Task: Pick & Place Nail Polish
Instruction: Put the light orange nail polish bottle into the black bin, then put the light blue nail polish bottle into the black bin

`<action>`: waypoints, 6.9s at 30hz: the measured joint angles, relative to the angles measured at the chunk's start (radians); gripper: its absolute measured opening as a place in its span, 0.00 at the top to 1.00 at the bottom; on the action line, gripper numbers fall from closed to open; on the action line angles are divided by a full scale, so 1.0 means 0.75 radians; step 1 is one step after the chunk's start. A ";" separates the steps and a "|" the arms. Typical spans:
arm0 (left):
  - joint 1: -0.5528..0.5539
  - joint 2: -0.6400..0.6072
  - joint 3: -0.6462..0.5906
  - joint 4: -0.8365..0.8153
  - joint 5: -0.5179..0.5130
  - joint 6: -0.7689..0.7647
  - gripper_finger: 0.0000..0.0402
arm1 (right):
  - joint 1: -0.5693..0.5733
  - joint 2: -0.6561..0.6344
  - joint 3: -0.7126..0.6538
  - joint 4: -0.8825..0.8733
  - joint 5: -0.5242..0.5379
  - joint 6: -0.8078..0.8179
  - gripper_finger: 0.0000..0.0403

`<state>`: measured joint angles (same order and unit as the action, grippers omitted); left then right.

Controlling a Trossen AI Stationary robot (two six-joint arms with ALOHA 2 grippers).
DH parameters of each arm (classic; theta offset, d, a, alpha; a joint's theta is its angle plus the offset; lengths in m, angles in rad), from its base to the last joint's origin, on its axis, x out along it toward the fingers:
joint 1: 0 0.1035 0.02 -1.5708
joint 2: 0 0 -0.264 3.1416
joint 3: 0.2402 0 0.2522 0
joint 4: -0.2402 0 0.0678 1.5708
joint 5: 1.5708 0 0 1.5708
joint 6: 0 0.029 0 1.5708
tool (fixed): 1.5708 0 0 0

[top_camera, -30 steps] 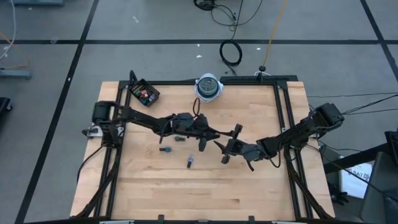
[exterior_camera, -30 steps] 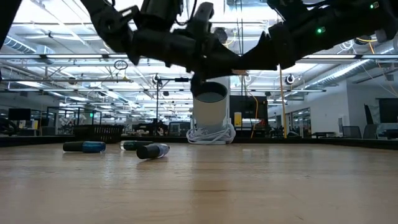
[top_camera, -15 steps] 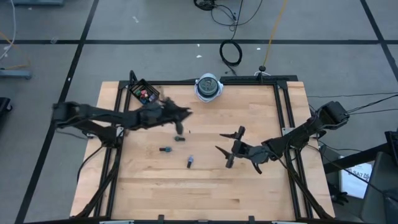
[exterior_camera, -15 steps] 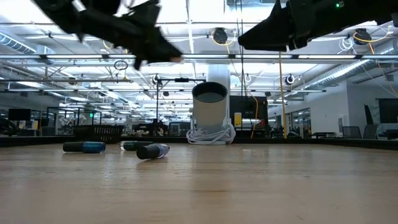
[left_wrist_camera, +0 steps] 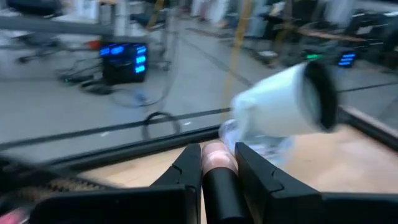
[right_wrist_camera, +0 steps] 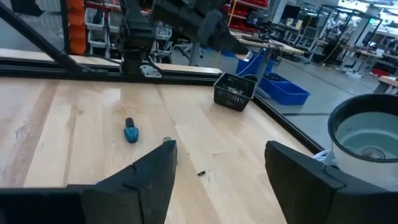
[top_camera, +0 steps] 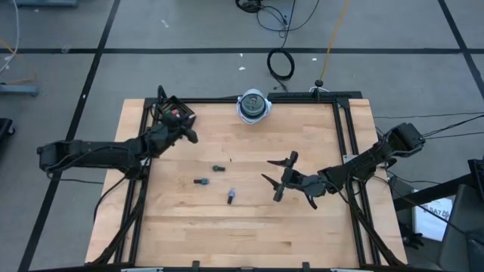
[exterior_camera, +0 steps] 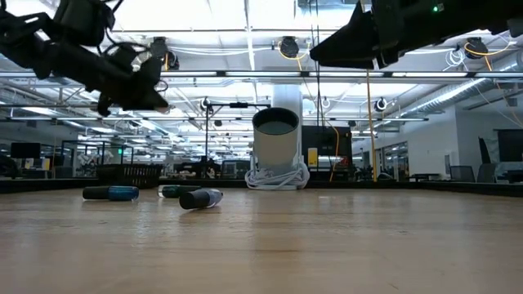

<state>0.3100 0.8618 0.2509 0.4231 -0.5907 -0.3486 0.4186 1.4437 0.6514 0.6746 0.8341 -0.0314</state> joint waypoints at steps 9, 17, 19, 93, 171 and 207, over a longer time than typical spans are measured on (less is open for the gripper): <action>0.157 0.002 -0.002 -0.259 -0.270 -0.041 0.87 | -0.009 0.000 0.000 -0.001 -0.001 0.026 0.44; 0.316 0.002 -0.002 -0.360 -0.284 -0.178 0.82 | -0.009 0.000 0.000 0.004 -0.001 0.026 0.44; 0.343 0.002 -0.002 -0.359 -0.284 -0.180 0.79 | -0.010 0.000 0.000 0.005 -0.001 0.027 0.44; 0.333 0.235 0.001 0.058 0.299 -0.066 0.32 | -0.047 0.666 0.888 -1.103 -0.665 0.277 0.48; 0.332 0.235 0.000 -0.010 0.312 -0.141 0.33 | -0.110 0.662 0.696 -1.377 -0.813 0.624 0.89; 0.318 0.236 0.000 -0.001 0.345 -0.137 0.33 | -0.152 0.572 0.204 0.681 -1.393 0.358 0.89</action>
<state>0.5484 1.0386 0.2508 0.4221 -0.3321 -0.4511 0.3044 1.8725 0.8040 1.1855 -0.2105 0.2369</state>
